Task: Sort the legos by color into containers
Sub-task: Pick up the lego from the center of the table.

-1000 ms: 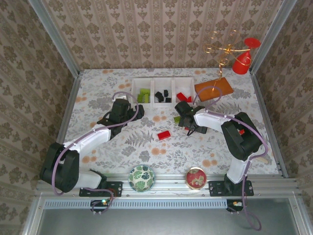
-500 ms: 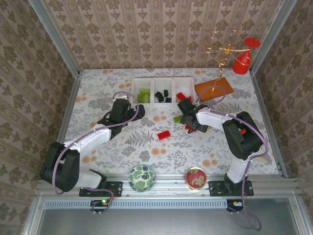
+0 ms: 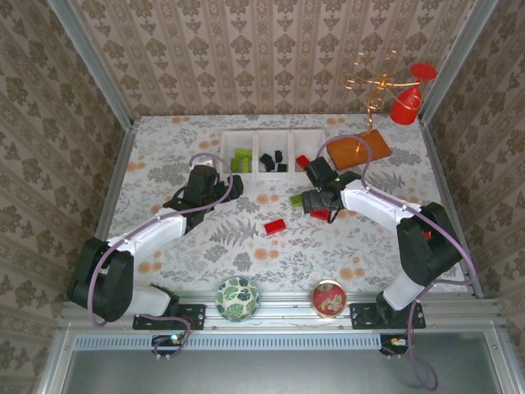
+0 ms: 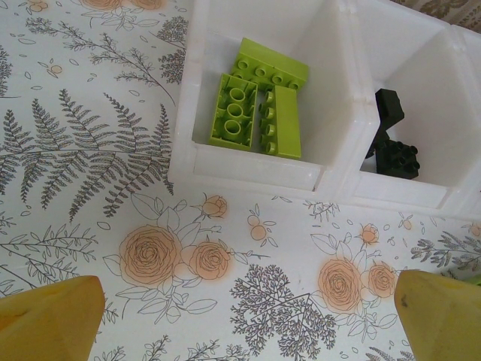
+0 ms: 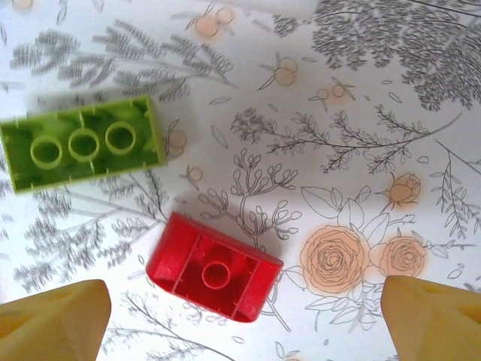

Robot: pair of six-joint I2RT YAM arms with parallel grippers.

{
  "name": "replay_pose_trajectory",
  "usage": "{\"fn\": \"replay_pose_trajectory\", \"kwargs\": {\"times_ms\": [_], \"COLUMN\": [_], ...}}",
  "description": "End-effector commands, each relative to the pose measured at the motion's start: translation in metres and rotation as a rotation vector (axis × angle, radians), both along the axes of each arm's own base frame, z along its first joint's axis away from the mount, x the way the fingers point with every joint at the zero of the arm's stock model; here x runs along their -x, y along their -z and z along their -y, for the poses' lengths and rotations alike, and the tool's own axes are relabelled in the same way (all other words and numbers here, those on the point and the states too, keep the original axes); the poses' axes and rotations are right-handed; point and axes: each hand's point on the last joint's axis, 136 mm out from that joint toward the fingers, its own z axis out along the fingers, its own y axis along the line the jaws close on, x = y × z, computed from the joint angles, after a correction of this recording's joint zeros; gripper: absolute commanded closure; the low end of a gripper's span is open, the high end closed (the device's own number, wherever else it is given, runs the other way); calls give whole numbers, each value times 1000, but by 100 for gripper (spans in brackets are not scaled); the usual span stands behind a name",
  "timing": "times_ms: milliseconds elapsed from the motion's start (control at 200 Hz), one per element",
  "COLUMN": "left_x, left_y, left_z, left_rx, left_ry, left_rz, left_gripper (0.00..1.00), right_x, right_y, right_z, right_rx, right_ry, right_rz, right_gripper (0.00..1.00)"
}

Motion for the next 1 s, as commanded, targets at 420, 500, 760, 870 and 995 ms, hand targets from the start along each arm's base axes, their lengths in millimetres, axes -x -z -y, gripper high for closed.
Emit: {"fn": "replay_pose_trajectory", "kwargs": {"times_ms": [420, 500, 760, 870, 995], "left_x": [-7, -7, -8, -7, -7], "left_y": [-14, -14, -16, -16, -16], "left_z": [-4, -6, -7, -7, -8], "left_rx": [-4, -5, 0, 2, 2], "left_ry": [-16, -21, -27, -29, -32], "left_rz": [24, 26, 32, 31, 34], "left_gripper": [0, 0, 0, 0, 0], "right_x": [-5, -3, 4, 9, 14], "right_y": [43, 48, 54, 58, 61], "right_z": [-11, -13, -23, -22, -18], "right_rx": [76, 50, -19, -19, -9], "right_ry": [-331, -345, -376, -369, -346], "right_rz": [-223, -249, -296, -320, -339], "right_gripper": [13, 15, 20, 24, 29]}}
